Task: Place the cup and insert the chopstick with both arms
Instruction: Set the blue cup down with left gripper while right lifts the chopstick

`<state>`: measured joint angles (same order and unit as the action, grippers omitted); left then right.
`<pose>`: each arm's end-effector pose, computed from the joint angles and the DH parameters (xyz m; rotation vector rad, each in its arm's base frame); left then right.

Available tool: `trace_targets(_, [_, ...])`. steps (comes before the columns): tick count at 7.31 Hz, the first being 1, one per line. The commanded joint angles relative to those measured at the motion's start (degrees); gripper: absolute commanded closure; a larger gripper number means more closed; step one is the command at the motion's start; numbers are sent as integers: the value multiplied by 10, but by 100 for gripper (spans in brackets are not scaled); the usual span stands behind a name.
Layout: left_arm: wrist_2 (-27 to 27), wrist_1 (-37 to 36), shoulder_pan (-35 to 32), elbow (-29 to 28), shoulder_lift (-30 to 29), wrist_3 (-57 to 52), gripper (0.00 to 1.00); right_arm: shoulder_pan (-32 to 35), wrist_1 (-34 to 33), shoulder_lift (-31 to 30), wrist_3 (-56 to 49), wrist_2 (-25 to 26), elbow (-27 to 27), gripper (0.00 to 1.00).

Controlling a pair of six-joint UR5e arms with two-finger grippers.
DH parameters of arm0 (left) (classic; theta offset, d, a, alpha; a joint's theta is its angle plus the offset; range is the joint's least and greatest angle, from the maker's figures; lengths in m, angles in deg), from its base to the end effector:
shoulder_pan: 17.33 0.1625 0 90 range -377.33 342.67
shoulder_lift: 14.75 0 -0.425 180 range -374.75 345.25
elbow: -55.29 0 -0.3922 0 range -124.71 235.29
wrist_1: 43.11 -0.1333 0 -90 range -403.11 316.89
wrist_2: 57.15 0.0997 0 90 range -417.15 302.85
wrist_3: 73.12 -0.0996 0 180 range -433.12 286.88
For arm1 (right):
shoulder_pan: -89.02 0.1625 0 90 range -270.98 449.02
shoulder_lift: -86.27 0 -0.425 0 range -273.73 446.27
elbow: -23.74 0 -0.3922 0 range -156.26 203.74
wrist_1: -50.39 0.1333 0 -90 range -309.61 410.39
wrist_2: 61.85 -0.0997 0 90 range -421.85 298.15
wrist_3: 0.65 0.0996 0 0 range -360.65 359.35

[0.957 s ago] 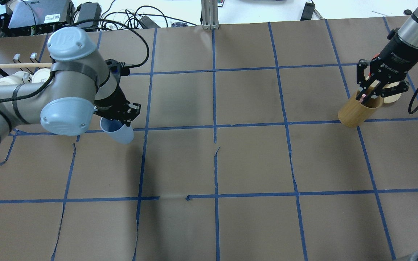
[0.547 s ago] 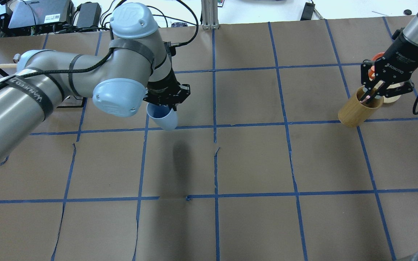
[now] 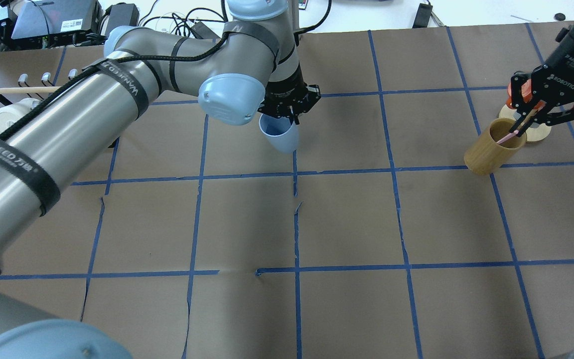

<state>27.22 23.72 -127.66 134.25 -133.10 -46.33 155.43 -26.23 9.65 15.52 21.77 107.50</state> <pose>-0.3723 -0.5931 0.3314 0.1620 -3.0053 0.0820 -0.0863 -0.5583 0.3996 1.0357 2.7762 0.5245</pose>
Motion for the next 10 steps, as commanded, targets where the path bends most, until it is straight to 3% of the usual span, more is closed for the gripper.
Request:
trace_targets(1, [9,-5,-16,-28,-43,4,100,-2,23,0,-2,25,-15,96])
trace_targets(4, [10,-5,-16,-25,-53,-2,100,-3,72,-2,-3,35,-53,100])
trace_targets(5, [11,-5,-16,-17,-53,0,73,-3,89,-3,-3,35,-68,100])
trace_targets(6, [10,-6,-16,-3,-52,4,1,-3,109,-3,-3,34,-82,100])
trace_targets(8, [11,-20,-16,7,-51,-1,0,-3,155,-9,-3,34,-124,100])
trace_targets(10, [6,-14,-14,-19,-40,5,0,-1,182,-11,-3,30,-153,100])
